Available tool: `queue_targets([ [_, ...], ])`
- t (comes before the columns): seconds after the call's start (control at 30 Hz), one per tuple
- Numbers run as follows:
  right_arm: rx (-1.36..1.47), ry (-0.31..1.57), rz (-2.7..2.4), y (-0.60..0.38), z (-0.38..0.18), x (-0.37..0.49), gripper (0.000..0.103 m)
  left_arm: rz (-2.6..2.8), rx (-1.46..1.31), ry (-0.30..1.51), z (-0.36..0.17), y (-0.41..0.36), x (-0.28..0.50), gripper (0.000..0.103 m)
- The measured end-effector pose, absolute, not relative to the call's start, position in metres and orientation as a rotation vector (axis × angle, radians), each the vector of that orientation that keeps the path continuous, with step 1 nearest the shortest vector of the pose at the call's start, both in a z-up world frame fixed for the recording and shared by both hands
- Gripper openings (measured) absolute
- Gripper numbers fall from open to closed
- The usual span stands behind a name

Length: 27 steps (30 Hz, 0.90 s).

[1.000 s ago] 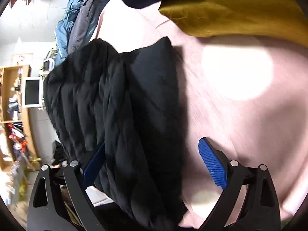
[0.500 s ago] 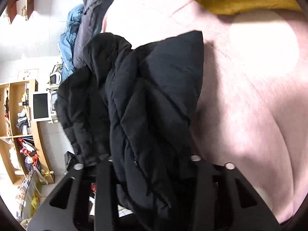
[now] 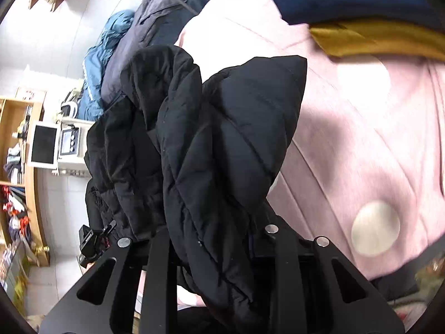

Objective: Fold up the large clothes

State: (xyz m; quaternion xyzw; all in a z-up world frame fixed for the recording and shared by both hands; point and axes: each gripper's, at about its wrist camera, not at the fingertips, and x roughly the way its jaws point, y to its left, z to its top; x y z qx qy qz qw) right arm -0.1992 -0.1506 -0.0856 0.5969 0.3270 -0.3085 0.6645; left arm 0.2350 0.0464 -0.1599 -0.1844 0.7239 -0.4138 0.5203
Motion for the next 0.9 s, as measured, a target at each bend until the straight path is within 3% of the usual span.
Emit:
queue_targets([
  [0.23,1.292,0.670,-0.659,-0.162,-0.045,-0.181,0.019,-1.106,-0.346,1.639,-0.107,0.024,0.228,0.030],
  [0.53,1.210,0.484,-0.533,-0.220,0.036,-0.224,0.018,-1.267,-0.306,1.436,0.008,-0.043,0.184,0.029],
  [0.77,1.147,0.290,-0.618,-0.310,0.107,-0.372,0.018,-1.498,-0.203,1.352,0.075,-0.198,0.064,0.029],
  [0.9,1.117,0.218,-0.759,-0.351,0.128,-0.477,0.018,-1.628,-0.144,1.376,0.076,-0.304,-0.021,0.029],
])
